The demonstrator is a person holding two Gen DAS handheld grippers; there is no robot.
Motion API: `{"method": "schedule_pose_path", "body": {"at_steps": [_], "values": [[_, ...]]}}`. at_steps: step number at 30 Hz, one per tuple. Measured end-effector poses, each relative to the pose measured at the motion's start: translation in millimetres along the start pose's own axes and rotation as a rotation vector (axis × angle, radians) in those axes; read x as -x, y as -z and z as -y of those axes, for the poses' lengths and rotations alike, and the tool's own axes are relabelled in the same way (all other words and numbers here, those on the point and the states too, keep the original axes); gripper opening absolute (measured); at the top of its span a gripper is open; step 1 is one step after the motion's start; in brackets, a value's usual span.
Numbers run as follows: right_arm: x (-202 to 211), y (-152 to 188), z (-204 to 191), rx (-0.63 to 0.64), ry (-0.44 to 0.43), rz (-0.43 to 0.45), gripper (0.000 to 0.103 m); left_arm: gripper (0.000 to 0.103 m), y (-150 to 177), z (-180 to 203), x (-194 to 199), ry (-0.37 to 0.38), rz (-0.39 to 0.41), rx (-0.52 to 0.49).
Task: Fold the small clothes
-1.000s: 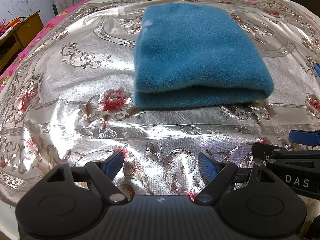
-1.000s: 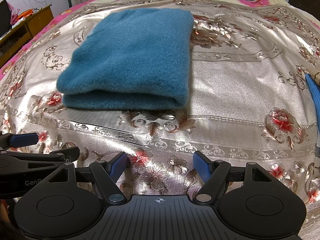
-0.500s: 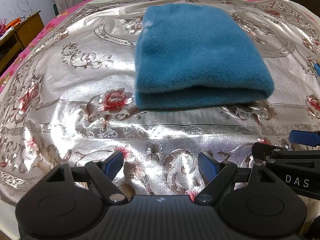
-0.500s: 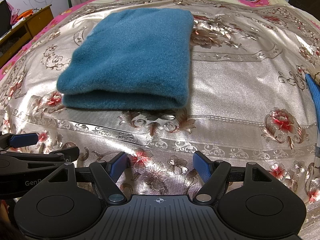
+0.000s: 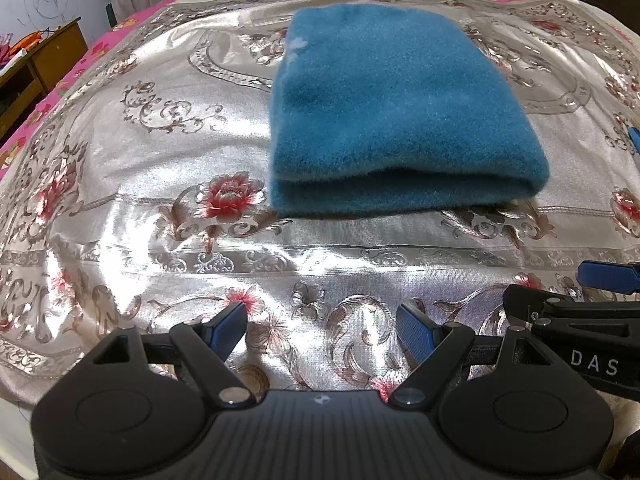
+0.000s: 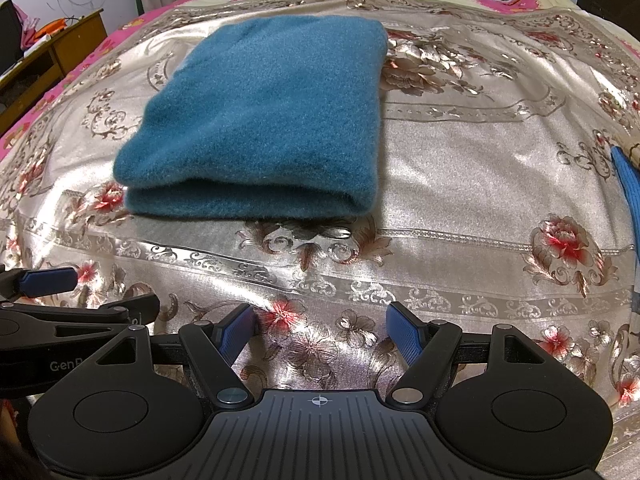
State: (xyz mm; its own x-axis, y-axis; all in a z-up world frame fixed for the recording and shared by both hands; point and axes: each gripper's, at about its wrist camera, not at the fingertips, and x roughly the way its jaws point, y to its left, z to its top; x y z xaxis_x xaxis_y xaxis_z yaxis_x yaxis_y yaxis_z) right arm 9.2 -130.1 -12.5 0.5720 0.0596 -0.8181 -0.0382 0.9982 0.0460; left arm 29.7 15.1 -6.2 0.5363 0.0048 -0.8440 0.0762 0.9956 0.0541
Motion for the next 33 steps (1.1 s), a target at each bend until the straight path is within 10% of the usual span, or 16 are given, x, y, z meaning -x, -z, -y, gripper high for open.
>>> {"method": "schedule_pose_path", "body": {"at_steps": [33], "values": [[-1.2, 0.9, 0.5, -0.003, 0.007, -0.002, 0.078, 0.085, 0.1, -0.4, -1.7, 0.005, -0.017, 0.016]]}}
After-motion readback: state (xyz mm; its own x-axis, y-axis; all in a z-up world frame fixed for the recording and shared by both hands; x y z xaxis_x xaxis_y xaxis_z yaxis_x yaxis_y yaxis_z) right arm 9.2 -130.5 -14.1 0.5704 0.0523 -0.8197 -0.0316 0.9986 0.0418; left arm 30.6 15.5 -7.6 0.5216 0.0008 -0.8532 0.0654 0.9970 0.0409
